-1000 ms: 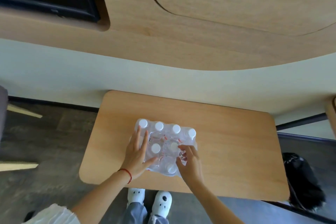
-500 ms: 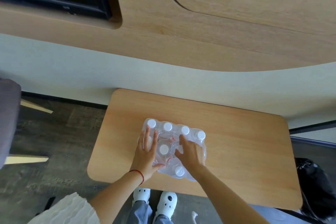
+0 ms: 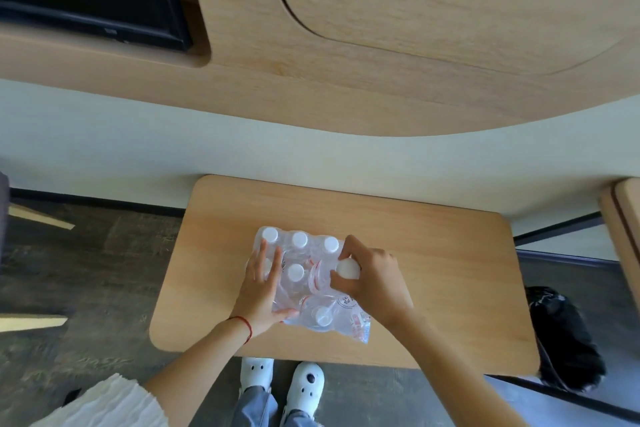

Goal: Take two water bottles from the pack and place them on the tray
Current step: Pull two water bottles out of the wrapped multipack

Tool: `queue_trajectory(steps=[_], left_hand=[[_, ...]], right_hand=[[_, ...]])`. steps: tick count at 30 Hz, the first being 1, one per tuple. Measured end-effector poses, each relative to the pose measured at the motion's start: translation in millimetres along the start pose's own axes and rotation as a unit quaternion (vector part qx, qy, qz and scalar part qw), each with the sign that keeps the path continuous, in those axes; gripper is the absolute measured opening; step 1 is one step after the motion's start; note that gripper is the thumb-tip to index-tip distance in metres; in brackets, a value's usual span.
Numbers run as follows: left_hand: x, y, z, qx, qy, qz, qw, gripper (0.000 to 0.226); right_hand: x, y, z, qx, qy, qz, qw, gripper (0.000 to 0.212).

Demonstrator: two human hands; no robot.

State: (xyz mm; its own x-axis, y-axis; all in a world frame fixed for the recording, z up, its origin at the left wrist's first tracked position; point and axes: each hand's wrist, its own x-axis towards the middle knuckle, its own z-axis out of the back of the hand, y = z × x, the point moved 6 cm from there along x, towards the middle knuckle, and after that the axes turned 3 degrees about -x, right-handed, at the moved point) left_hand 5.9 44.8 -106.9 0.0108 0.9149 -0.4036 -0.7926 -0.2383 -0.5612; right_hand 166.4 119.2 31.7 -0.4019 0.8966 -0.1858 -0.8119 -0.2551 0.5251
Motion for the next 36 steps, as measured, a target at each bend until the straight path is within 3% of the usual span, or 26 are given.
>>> queue_trajectory(steps=[5,8,13,16,18,19,21,24,30,36], left_hand=[[-13.6,-49.2,53.5,-0.158,0.031,-0.057,0.985,0.118],[-23.0,-91.5,73.7,-0.329,0.062,-0.095,0.938,0.097],[-23.8,-99.8,90.5,-0.394,-0.031,-0.099,0.913,0.058],[-25.1,-83.9,94.9,-0.426,-0.045,-0.063,0.901,0.058],[-27.6,-68.2,97.6,-0.450,-0.061,-0.030,0.890,0.064],[-28.5,-59.5,98.1,-0.455,-0.067,-0.018,0.888,0.065],[-31.4,-43.6,97.4,-0.458,-0.071,0.001,0.886,0.068],[-35.2,-28.4,99.1,-0.451,-0.078,0.014,0.889,0.070],[-34.1,-15.7,94.7,-0.460,-0.075,0.028,0.884,0.071],[-29.2,-10.5,92.2,-0.470,-0.083,0.027,0.878,0.069]], right_hand=[[-2.0,41.8,50.8,0.036,-0.007,0.029,0.999,0.027],[4.0,67.7,67.9,0.048,0.005,0.052,0.997,0.032],[14.6,78.3,64.9,0.145,0.011,0.040,0.989,0.029],[18.9,60.5,40.7,0.339,0.056,0.012,0.939,0.021],[22.7,31.3,10.1,0.440,0.070,-0.068,0.893,0.023],[23.9,16.7,-9.7,0.428,0.076,-0.113,0.894,0.021],[23.6,-8.5,-57.7,0.300,0.115,-0.170,0.932,0.022],[22.9,-22.5,-126.9,0.162,0.190,-0.152,0.956,0.050],[34.6,-33.6,-161.1,0.108,0.097,-0.111,0.983,0.055],[35.5,-39.4,-166.4,0.107,0.076,-0.068,0.989,0.053]])
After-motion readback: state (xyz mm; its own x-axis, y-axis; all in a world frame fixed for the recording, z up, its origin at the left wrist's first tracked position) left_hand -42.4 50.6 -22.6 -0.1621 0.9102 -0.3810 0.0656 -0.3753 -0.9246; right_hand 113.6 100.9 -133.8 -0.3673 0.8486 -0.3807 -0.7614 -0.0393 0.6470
